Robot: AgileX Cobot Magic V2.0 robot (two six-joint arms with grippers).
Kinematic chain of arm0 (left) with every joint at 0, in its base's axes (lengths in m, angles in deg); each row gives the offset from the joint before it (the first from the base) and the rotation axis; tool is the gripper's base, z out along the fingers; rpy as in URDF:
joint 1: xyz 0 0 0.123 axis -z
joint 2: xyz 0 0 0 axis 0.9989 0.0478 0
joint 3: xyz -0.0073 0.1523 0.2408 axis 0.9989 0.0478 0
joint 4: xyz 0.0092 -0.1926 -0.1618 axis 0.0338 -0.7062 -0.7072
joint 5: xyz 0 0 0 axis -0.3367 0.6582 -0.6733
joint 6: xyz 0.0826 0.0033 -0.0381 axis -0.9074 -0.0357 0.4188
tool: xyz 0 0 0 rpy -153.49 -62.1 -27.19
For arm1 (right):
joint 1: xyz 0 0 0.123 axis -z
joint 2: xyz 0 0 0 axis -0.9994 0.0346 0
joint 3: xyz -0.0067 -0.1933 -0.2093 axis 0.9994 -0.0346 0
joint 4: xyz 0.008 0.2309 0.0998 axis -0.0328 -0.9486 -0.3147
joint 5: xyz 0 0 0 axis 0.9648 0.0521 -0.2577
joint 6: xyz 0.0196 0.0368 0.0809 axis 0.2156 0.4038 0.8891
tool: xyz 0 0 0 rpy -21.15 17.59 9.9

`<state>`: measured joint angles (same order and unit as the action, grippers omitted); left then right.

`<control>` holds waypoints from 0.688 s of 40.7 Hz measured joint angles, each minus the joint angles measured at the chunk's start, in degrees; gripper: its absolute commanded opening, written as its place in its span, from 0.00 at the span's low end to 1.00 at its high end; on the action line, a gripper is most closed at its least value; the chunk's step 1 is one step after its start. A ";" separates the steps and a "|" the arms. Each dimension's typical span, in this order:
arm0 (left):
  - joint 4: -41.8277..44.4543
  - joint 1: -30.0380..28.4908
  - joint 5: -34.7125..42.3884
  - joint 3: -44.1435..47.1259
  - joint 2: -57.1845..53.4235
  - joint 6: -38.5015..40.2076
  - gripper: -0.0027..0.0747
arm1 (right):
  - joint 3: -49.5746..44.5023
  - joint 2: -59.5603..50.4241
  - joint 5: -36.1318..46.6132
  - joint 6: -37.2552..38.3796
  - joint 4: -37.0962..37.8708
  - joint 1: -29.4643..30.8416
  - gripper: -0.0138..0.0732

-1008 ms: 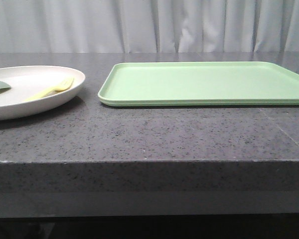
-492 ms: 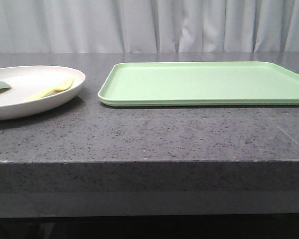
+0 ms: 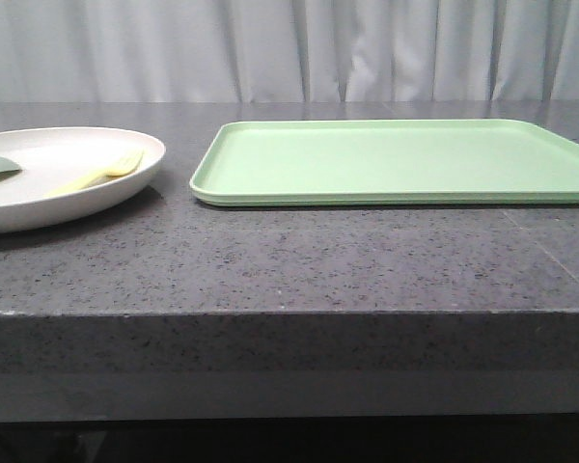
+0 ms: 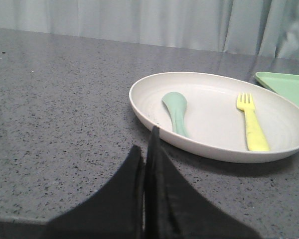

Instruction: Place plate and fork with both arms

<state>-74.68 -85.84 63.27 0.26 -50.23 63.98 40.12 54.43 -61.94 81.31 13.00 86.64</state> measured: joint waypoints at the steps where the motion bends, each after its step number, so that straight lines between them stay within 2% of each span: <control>1: 0.00 0.00 0.00 0.00 0.00 0.00 0.01 | 0.00 0.00 0.00 0.00 0.00 0.00 0.08; 17: 0.00 0.00 1.19 0.00 0.00 0.00 0.01 | 0.00 0.00 0.00 0.00 -3.56 0.00 0.08; 28: -1.24 0.00 9.18 0.00 0.00 0.00 0.01 | 0.00 0.00 3.24 0.00 -4.20 0.00 0.08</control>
<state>-75.92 -85.84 72.44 0.26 -50.23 63.98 40.12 54.43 -58.70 81.31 8.81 86.64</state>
